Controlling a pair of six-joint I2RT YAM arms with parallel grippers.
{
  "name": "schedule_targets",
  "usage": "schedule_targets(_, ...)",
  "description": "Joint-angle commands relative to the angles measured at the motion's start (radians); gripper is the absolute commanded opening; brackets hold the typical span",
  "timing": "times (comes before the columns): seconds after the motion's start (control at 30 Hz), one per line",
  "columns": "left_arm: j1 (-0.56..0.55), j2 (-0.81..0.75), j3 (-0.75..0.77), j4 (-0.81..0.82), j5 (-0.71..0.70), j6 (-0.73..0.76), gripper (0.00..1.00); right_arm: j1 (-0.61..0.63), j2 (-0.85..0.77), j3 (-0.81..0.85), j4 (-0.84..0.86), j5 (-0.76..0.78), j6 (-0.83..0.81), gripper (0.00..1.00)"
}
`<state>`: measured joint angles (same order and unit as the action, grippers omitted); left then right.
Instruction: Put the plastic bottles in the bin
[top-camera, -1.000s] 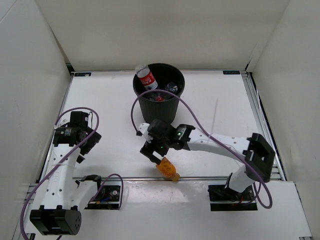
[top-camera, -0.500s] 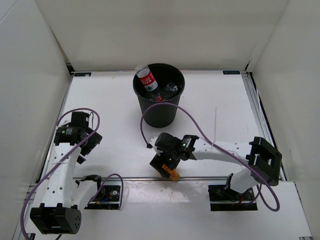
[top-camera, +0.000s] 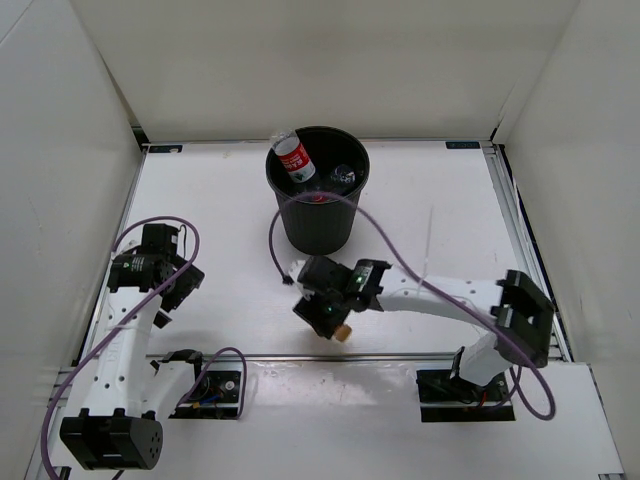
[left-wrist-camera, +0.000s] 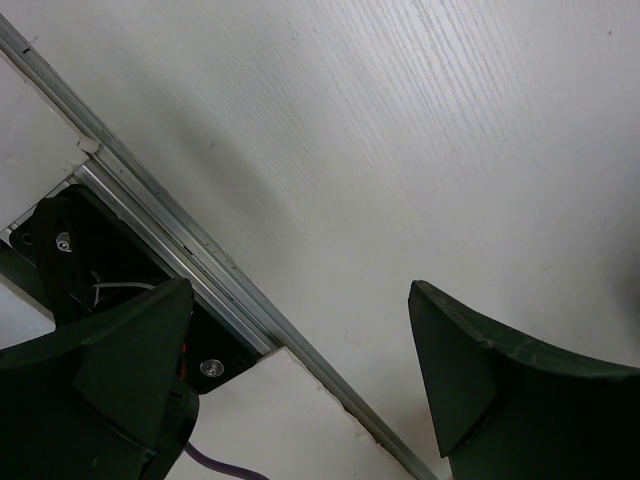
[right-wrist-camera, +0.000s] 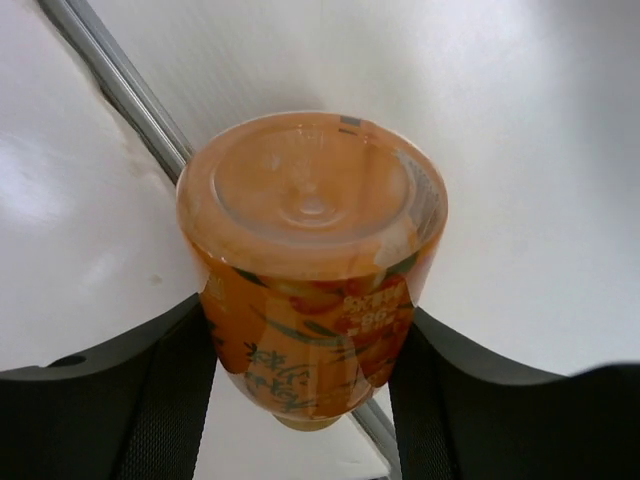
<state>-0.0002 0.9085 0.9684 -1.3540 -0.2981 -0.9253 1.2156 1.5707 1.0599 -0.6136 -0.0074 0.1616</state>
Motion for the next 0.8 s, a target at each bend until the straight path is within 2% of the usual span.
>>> schedule_targets(0.0,-0.003,-0.02,0.016,-0.053,-0.001,-0.021,1.0,0.009,-0.149,0.287,-0.067,0.163,-0.045,0.19)
schedule_targets(0.1,-0.003,-0.02,0.006,-0.042,0.02,-0.03,1.0,-0.037,-0.161,0.501,-0.104,0.266,-0.095,0.19)
schedule_targets(0.13,-0.003,-0.02,-0.006,-0.031,0.02,-0.041,1.0,-0.092,-0.105,0.681,-0.154,0.279,-0.111,0.19)
schedule_targets(0.23,-0.003,-0.02,-0.017,-0.017,0.03,-0.041,1.0,-0.201,0.047,0.944,-0.213,0.31,-0.184,0.21)
schedule_targets(0.27,-0.003,-0.02,-0.017,-0.008,0.04,-0.05,1.0,-0.226,0.08,1.05,-0.203,0.31,-0.212,0.24)
schedule_targets(0.37,-0.003,-0.011,-0.017,-0.008,0.05,-0.05,1.0,-0.338,0.132,1.097,-0.128,0.265,-0.199,0.32)
schedule_targets(0.4,-0.003,-0.011,-0.017,-0.008,0.05,-0.05,1.0,-0.385,0.167,1.15,-0.127,0.224,-0.188,0.39)
schedule_targets(0.43,-0.003,-0.011,-0.017,-0.008,0.05,-0.05,1.0,-0.402,0.181,1.166,-0.127,0.186,-0.188,0.49)
schedule_targets(0.5,-0.003,-0.002,-0.017,-0.008,0.05,-0.05,1.0,-0.442,0.181,1.131,-0.117,0.103,-0.165,0.77)
schedule_targets(0.53,-0.003,-0.002,-0.017,-0.008,0.05,-0.05,1.0,-0.452,0.181,1.118,-0.106,0.057,-0.149,1.0)
schedule_targets(0.6,-0.003,0.007,-0.017,0.001,0.05,-0.05,1.0,-0.452,0.172,1.108,-0.106,0.026,-0.139,1.0)
schedule_targets(0.77,-0.003,0.027,0.024,0.012,0.05,-0.05,1.0,-0.452,0.071,1.135,-0.187,0.236,-0.025,1.0)
